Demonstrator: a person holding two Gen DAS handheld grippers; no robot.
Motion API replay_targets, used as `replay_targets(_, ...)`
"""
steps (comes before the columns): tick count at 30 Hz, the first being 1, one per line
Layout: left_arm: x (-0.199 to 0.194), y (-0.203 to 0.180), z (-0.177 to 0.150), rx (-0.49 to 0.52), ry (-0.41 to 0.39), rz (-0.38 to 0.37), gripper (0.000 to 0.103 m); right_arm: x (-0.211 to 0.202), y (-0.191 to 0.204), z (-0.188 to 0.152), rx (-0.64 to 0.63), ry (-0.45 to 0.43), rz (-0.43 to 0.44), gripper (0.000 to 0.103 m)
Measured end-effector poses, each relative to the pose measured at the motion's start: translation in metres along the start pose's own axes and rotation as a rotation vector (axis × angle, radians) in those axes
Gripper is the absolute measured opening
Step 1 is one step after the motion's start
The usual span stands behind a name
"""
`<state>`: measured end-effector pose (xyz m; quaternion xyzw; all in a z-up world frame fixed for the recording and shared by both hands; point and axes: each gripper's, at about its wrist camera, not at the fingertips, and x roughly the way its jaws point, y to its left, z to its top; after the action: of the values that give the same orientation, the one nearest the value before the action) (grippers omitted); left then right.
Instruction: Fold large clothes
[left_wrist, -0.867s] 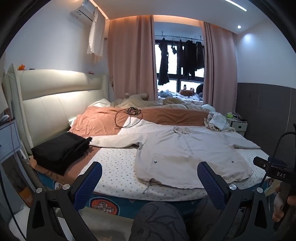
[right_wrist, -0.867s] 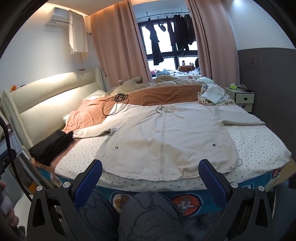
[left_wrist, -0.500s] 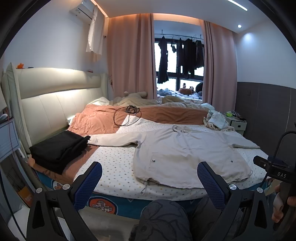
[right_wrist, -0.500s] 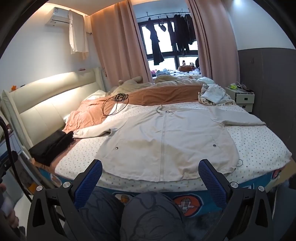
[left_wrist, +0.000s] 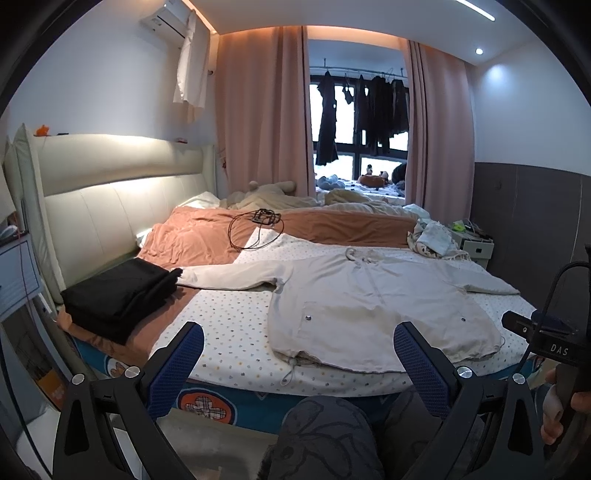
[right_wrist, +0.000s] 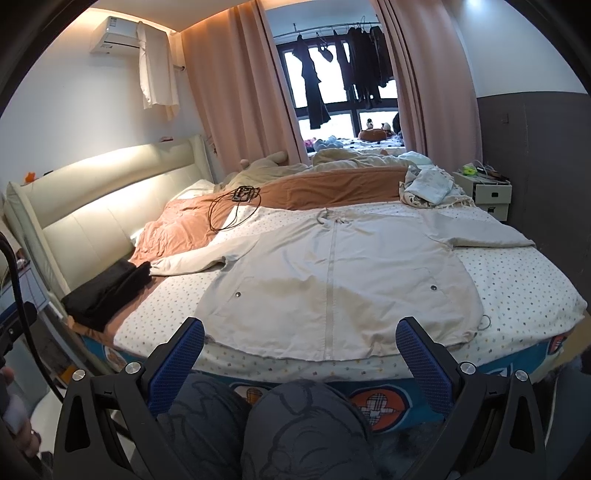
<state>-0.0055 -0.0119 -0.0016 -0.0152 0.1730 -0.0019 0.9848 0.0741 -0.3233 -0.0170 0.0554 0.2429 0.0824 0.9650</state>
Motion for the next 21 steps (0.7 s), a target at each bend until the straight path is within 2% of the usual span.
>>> replay_targets(21, -0.006, 0.014, 0.003, -0.029, 0.003, 0.018, 0.103, -0.006, 0.005, -0.003, -0.012, 0.006, 0.001, 0.103)
